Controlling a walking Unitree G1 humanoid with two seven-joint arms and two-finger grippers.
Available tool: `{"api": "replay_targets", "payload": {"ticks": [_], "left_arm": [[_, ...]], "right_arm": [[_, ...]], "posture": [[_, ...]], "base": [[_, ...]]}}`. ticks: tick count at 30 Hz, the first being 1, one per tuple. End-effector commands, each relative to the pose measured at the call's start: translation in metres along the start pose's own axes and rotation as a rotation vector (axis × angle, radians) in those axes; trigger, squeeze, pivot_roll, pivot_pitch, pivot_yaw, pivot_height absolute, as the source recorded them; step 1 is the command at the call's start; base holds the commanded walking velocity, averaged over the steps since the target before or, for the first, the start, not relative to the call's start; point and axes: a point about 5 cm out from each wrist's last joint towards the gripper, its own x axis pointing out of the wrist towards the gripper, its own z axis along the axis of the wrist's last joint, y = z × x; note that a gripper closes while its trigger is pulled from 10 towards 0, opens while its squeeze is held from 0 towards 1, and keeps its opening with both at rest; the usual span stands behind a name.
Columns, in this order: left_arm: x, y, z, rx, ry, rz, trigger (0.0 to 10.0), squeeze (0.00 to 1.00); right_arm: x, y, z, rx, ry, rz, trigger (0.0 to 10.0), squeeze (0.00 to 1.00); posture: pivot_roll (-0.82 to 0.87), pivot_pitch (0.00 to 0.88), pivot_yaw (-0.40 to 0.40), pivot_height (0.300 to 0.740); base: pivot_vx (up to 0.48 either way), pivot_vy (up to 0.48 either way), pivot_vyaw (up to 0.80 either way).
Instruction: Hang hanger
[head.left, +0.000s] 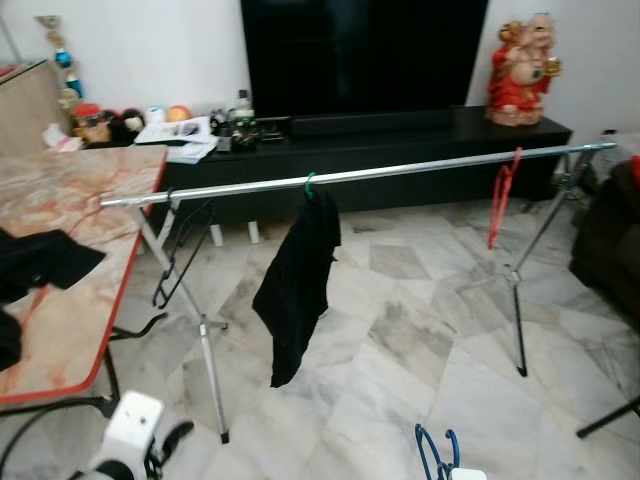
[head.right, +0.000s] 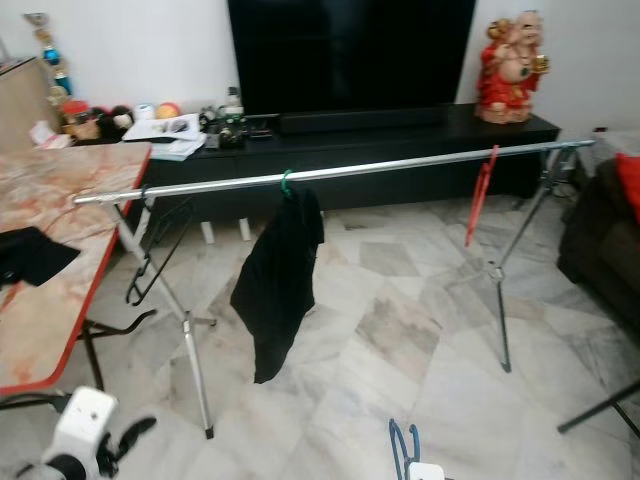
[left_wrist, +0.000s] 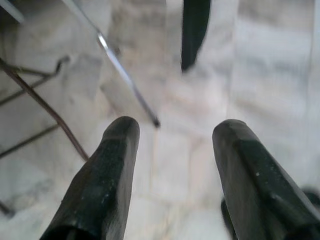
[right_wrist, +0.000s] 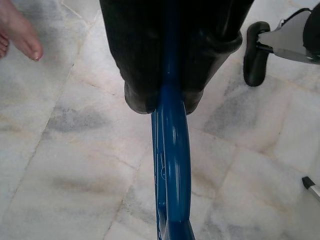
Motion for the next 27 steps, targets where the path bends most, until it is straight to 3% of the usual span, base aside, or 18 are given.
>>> {"api": "replay_targets", "payload": {"ticks": [1,4,6,7,12,18,27], "left_arm": [[0.004,-0.004,-0.037,-0.006,0.144,0.004,10.0,0.0],[0.002,-0.013,-0.08,-0.066,0.315,0.03,10.0,0.0],[-0.001,-0.016,-0.092,-0.09,0.368,0.042,10.0,0.0],[-0.007,-0.022,-0.109,-0.13,0.447,0.063,10.0,0.0],[-0.011,-0.039,-0.118,-0.151,0.479,0.042,10.0,0.0],[-0.006,-0.042,-0.121,-0.183,0.466,0.06,10.0,0.0],[-0.001,-0.043,-0.119,-0.165,0.461,0.049,10.0,0.0]], "right_arm": [[0.001,0.006,0.005,0.013,-0.018,0.015,10.0,0.0],[0.001,0.006,0.005,0.013,-0.019,0.013,10.0,0.0],[0.001,0.006,0.005,0.013,-0.02,0.012,10.0,0.0],[0.001,0.006,0.005,0.014,-0.02,0.011,10.0,0.0],[0.001,0.003,0.005,0.006,-0.017,0.005,10.0,0.0],[0.0,0.002,0.003,-0.001,-0.013,0.004,10.0,0.0],[0.0,0.002,0.001,0.011,-0.011,-0.009,10.0,0.0]], "posture": [[0.26,0.0,0.009,0.74],[0.26,0.0,0.005,0.74],[0.25,0.0,0.004,0.74],[0.24,0.0,0.005,0.74],[0.24,0.0,-0.01,0.74],[0.23,0.0,-0.009,0.74],[0.22,0.0,0.0,0.74]], "base": [[0.0,0.0,0.0],[0.0,0.0,0.0],[0.0,0.0,0.0],[0.0,0.0,0.0],[0.0,0.0,0.0],[0.0,0.0,0.0],[0.355,0.0,0.0]]}}
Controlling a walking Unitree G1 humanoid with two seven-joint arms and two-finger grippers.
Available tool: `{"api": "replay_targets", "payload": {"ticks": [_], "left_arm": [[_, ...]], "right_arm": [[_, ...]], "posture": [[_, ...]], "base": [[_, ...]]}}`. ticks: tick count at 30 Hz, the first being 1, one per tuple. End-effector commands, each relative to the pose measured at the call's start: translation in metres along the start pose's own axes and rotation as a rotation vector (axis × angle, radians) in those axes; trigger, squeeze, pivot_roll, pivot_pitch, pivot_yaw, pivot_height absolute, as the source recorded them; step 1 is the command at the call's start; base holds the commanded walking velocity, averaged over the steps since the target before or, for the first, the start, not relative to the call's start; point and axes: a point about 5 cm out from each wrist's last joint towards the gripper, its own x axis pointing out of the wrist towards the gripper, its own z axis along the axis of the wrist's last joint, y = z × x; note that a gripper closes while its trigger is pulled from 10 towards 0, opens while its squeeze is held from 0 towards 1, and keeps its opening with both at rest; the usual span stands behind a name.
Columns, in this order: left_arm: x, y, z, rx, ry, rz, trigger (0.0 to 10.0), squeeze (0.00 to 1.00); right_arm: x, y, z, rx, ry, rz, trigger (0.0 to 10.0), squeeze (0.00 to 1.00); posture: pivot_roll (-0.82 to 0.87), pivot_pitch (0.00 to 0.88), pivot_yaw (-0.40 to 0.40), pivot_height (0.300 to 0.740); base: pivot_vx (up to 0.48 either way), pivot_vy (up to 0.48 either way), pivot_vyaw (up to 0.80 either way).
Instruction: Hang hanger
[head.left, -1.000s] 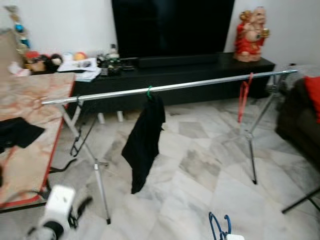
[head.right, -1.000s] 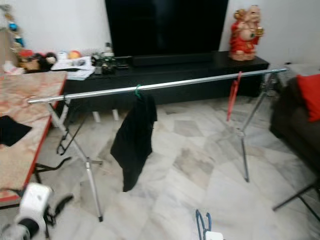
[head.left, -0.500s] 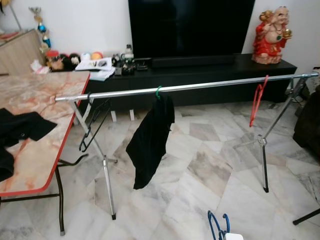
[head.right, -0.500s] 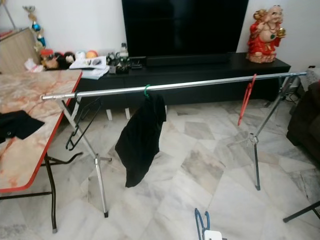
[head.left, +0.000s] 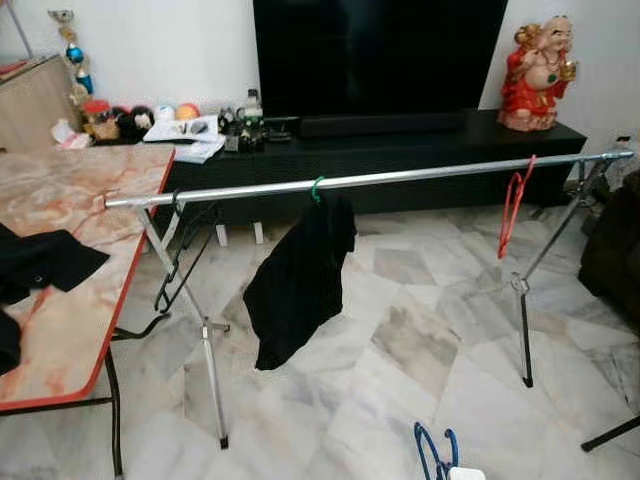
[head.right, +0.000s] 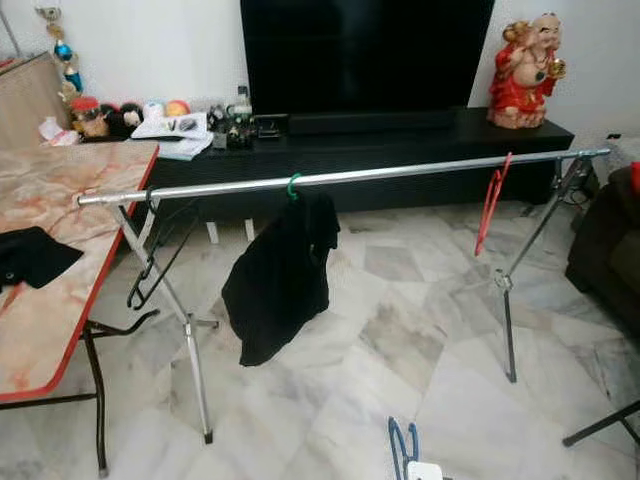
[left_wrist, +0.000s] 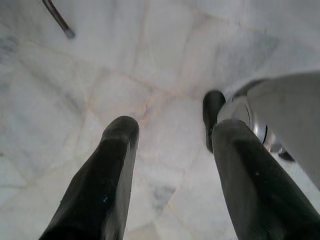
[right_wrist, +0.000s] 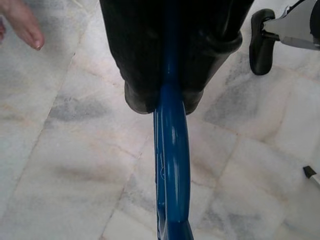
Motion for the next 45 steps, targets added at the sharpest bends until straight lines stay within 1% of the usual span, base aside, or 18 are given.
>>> {"api": "replay_targets", "payload": {"ticks": [1,14,26,39,42,45], "left_arm": [[0.001,-0.001,-0.002,0.009,0.005,-0.006,10.0,0.0],[0.003,-0.009,-0.004,0.011,0.012,-0.019,10.0,0.0],[0.005,-0.017,-0.007,0.008,0.04,-0.031,10.0,0.0],[0.004,-0.02,-0.011,0.006,0.057,-0.033,10.0,0.0],[0.004,-0.021,-0.01,-0.003,0.045,-0.03,10.0,0.0],[0.005,-0.021,-0.009,-0.018,0.042,-0.032,10.0,0.0]], "right_arm": [[0.001,0.005,0.006,0.007,-0.015,0.007,10.0,0.0],[0.001,0.004,0.006,0.003,-0.015,0.004,10.0,0.0],[0.001,0.004,0.006,-0.005,-0.018,0.013,10.0,0.0],[0.0,0.005,0.006,-0.012,-0.04,0.036,10.0,0.0],[0.0,0.005,0.007,-0.028,-0.047,0.044,10.0,0.0],[0.001,0.005,0.008,-0.051,-0.048,0.056,10.0,0.0]], "posture": [[0.22,0.0,0.0,0.74],[0.2,0.0,-0.004,0.74],[0.19,0.0,-0.009,0.74],[0.18,0.0,-0.013,0.74],[0.18,0.0,-0.018,0.74],[0.18,0.0,-0.019,0.74]], "base": [[0.39,0.0,0.0],[0.398,0.0,0.0],[0.399,0.0,0.0],[0.403,0.0,0.0],[0.117,0.0,0.0],[0.0,0.0,0.8]]}}
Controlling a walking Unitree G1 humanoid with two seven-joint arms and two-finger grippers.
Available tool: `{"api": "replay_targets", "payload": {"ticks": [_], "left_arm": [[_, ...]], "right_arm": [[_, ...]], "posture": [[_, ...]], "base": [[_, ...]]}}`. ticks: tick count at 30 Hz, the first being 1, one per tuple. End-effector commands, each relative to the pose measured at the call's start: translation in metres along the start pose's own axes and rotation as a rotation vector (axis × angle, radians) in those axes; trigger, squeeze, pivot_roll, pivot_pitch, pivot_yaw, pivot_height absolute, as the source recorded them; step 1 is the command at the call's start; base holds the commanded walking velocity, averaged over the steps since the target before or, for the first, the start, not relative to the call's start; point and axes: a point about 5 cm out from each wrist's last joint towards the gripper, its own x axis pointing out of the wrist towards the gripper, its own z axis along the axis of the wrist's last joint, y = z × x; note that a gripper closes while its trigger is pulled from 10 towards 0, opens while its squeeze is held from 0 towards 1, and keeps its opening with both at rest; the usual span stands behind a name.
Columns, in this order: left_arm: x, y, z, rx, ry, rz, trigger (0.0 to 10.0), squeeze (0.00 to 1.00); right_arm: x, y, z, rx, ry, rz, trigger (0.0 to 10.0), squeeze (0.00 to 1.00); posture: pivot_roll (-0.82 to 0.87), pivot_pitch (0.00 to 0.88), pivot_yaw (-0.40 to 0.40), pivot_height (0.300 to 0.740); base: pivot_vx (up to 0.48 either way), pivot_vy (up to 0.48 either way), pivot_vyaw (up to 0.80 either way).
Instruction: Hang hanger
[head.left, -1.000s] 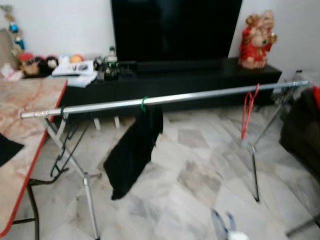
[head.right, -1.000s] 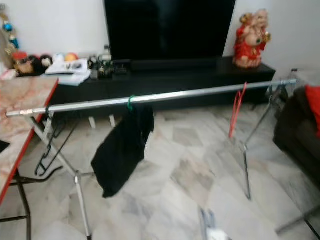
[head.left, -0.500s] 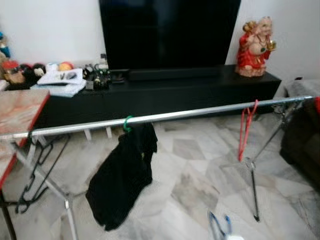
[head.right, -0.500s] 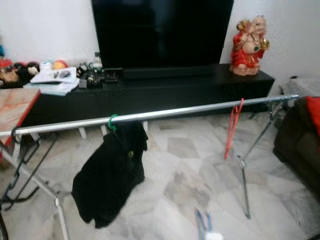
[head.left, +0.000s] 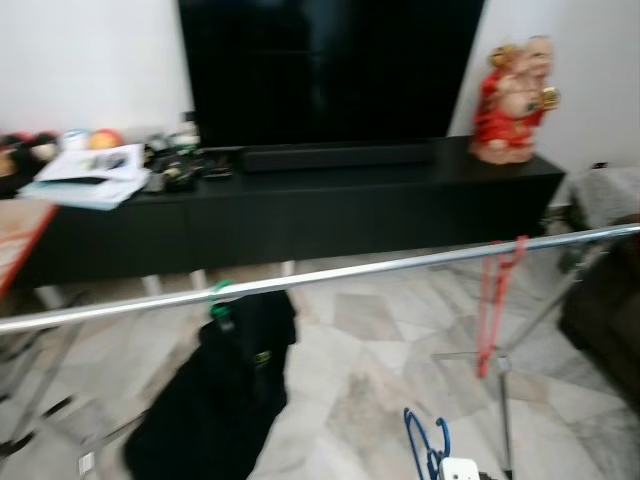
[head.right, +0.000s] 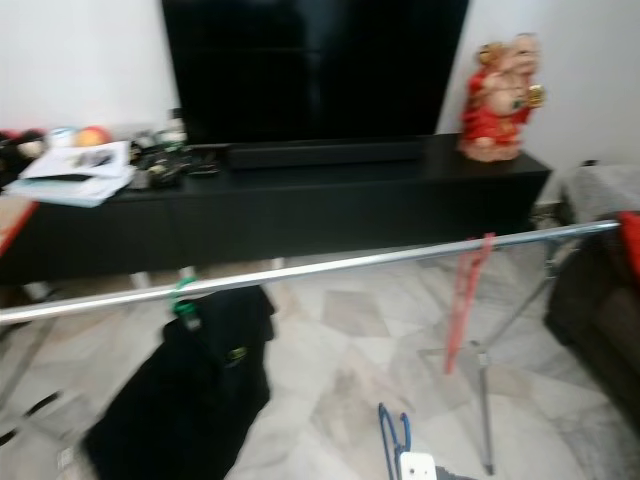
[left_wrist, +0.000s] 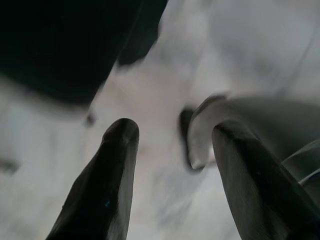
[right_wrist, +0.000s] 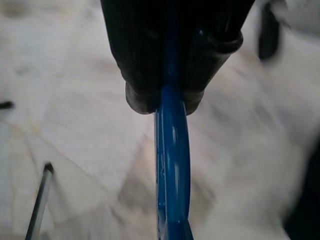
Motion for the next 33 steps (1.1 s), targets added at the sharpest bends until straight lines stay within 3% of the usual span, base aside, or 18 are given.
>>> {"api": "replay_targets", "payload": {"ticks": [1,12,19,26,27,29,30,33], "left_arm": [[-0.006,0.016,-0.013,0.013,0.047,0.039,10.0,0.0],[-0.002,0.012,-0.006,0.02,0.047,0.039,10.0,0.0],[0.0,0.016,0.001,0.024,0.051,0.05,10.0,0.0],[0.0,0.016,0.0,0.025,0.066,0.056,10.0,0.0],[0.0,0.015,-0.001,0.024,0.072,0.057,10.0,0.0],[0.0,0.014,-0.001,0.025,0.079,0.055,10.0,0.0],[0.0,0.013,-0.002,0.026,0.083,0.054,10.0,0.0],[0.001,0.01,-0.002,0.027,0.09,0.052,10.0,0.0]], "right_arm": [[0.003,0.017,0.019,-0.014,-0.06,0.051,10.0,0.0],[0.002,0.019,0.025,0.057,-0.128,0.042,10.0,0.0],[0.0,0.019,0.037,0.083,-0.269,0.053,10.0,0.0],[-0.002,0.019,0.042,0.081,-0.325,0.05,10.0,0.0],[-0.004,0.025,0.086,0.065,-0.479,0.051,10.0,0.0],[-0.014,0.034,0.141,0.06,-0.669,0.059,10.0,0.0],[-0.016,0.035,0.148,0.061,-0.703,0.061,10.0,0.0],[-0.013,0.031,0.136,0.048,-0.66,0.054,10.0,0.0]], "posture": [[0.18,0.0,-0.021,0.74],[0.16,0.0,-0.013,0.74],[0.16,0.0,-0.013,0.74],[0.16,0.0,-0.016,0.74],[0.16,0.0,-0.018,0.74],[0.15,0.0,-0.018,0.74],[0.15,0.0,-0.018,0.74],[0.15,0.0,-0.018,0.74]], "base": [[0.0,0.0,0.8],[0.0,0.0,0.19],[0.0,0.0,0.0],[0.0,0.0,0.0],[0.0,0.0,0.0],[0.0,0.0,0.0],[0.0,0.0,0.0],[0.0,0.0,0.0]]}}
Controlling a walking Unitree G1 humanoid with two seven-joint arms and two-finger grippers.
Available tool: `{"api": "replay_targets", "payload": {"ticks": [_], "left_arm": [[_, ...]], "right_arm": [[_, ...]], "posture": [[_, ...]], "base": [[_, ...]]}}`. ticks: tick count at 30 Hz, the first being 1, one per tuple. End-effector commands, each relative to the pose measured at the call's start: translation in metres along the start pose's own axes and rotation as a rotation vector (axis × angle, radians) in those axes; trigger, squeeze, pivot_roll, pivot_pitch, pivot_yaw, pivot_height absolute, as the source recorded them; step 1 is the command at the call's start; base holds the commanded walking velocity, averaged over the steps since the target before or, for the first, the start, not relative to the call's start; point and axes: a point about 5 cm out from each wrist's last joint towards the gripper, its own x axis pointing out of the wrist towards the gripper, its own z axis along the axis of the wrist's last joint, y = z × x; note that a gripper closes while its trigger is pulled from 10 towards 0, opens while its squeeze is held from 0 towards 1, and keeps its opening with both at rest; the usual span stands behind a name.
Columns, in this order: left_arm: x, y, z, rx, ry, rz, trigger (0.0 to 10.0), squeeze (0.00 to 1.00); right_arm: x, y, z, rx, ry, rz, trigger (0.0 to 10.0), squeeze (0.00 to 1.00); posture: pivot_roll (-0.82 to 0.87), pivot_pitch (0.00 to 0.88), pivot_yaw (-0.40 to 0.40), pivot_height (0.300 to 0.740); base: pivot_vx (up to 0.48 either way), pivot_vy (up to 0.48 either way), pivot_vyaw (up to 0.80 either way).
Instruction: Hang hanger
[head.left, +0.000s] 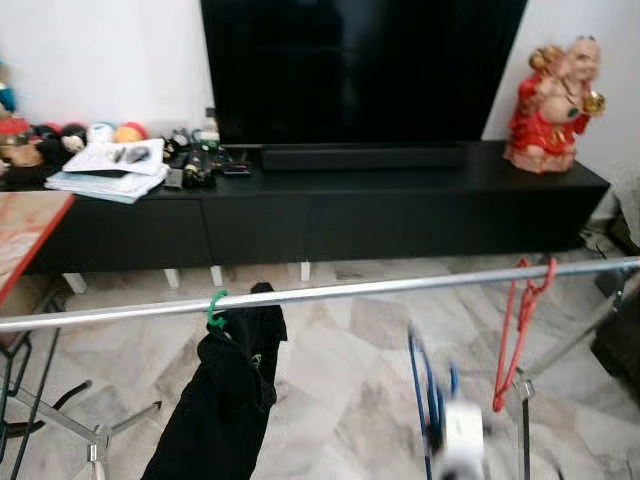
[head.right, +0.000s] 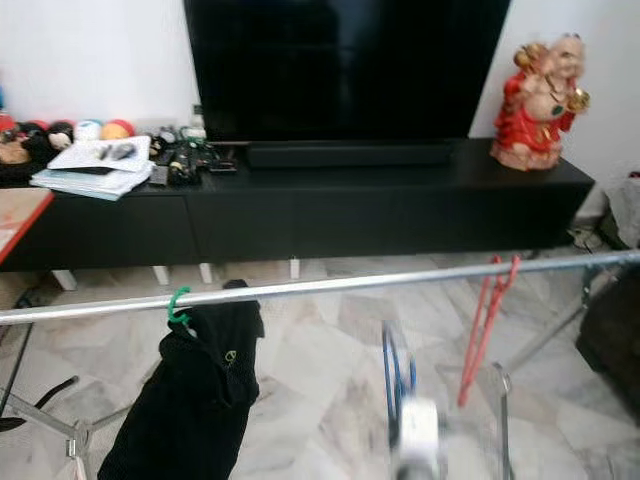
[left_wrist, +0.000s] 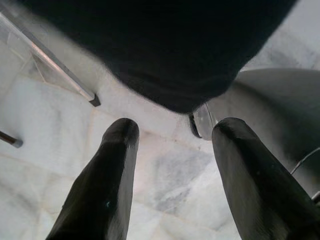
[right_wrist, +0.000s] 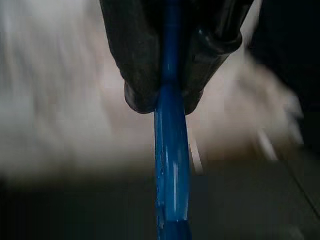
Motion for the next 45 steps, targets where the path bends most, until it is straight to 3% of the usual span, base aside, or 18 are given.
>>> {"api": "replay_targets", "payload": {"ticks": [1,6,10,17,19,25,33,35,45], "left_arm": [[-0.001,-0.001,-0.009,0.001,0.048,0.003,10.0,0.0],[-0.001,0.0,-0.009,0.005,0.051,0.002,10.0,0.0],[0.0,0.001,-0.005,0.006,0.048,0.003,10.0,0.0],[0.0,0.0,-0.005,0.015,0.051,0.001,10.0,0.0],[0.0,0.0,-0.006,0.014,0.051,0.001,10.0,0.0],[0.0,-0.001,-0.006,0.013,0.051,-0.003,10.0,0.0],[0.0,-0.002,-0.007,0.013,0.052,-0.008,10.0,0.0],[0.0,-0.002,-0.007,0.012,0.052,-0.009,10.0,0.0],[0.0,-0.003,-0.008,0.01,0.061,-0.018,10.0,0.0]], "right_arm": [[-0.01,-0.002,-0.021,-0.004,0.095,-0.007,10.0,0.0],[-0.01,-0.003,-0.022,-0.045,0.116,-0.012,10.0,0.0],[-0.024,-0.011,-0.031,-0.042,0.08,-0.044,10.0,0.0],[-0.008,-0.008,-0.002,-0.03,-0.026,-0.049,10.0,0.0],[0.003,-0.002,0.019,-0.035,-0.079,-0.021,10.0,0.0],[0.022,-0.006,0.044,-0.033,-0.076,-0.026,10.0,0.0],[0.038,0.002,0.061,-0.075,-0.005,0.039,10.0,0.0],[0.041,0.003,0.058,-0.083,0.078,0.041,10.0,0.0],[0.042,0.008,0.047,-0.068,0.237,0.065,10.0,0.0]], "posture": [[0.15,0.0,-0.019,0.74],[0.15,0.0,-0.019,0.74],[0.15,0.0,-0.027,0.74],[0.15,0.0,-0.024,0.74],[0.15,0.0,-0.025,0.74],[0.16,0.0,-0.026,0.74],[0.17,0.0,-0.022,0.74],[0.17,0.0,-0.019,0.74],[0.17,0.0,-0.022,0.74]], "base": [[0.0,0.0,0.0],[0.0,0.0,0.0],[0.0,0.0,0.0],[0.0,0.0,0.0],[0.0,0.0,0.0],[0.0,0.0,0.0],[0.0,0.0,0.0],[0.0,0.0,0.0],[0.0,0.0,0.0]]}}
